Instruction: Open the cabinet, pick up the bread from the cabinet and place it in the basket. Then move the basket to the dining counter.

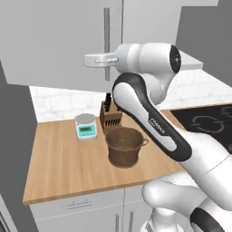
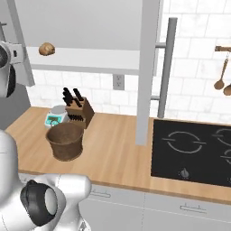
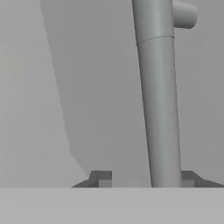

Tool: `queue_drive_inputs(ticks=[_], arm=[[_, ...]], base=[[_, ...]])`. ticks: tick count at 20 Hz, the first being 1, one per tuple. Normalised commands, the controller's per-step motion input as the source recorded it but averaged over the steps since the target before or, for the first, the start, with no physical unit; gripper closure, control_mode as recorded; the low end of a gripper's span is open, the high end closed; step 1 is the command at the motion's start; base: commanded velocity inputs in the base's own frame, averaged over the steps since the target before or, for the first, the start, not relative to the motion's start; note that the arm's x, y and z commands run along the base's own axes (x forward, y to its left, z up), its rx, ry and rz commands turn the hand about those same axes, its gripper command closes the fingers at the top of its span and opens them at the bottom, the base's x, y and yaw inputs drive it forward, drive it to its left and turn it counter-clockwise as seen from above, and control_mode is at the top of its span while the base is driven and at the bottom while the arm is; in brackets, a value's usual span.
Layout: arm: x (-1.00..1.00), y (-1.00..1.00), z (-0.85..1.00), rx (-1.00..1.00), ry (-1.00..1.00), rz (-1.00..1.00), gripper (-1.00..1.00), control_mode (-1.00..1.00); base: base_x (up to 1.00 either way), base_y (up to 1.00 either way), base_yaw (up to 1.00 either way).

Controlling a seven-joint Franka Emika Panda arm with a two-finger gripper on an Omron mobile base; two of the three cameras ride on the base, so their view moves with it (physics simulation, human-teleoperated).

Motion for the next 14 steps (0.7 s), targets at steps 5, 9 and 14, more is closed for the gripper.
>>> queue_drive_inputs(ticks=[5,9,14], arm=[[-0.99,1.0,-0.2,0.0,0.02,0.0,1.0,-1.0],[-0.9,1.0,-0.24,-0.03,0.04,0.0,1.0,-1.0],[-0.66,1.0,-0.19,-0.03,0.11,0.0,1.0,-1.0]], base=[[0.0,0.0,0.0],[0.0,0.0,0.0],[0.0,0.0,0.0]])
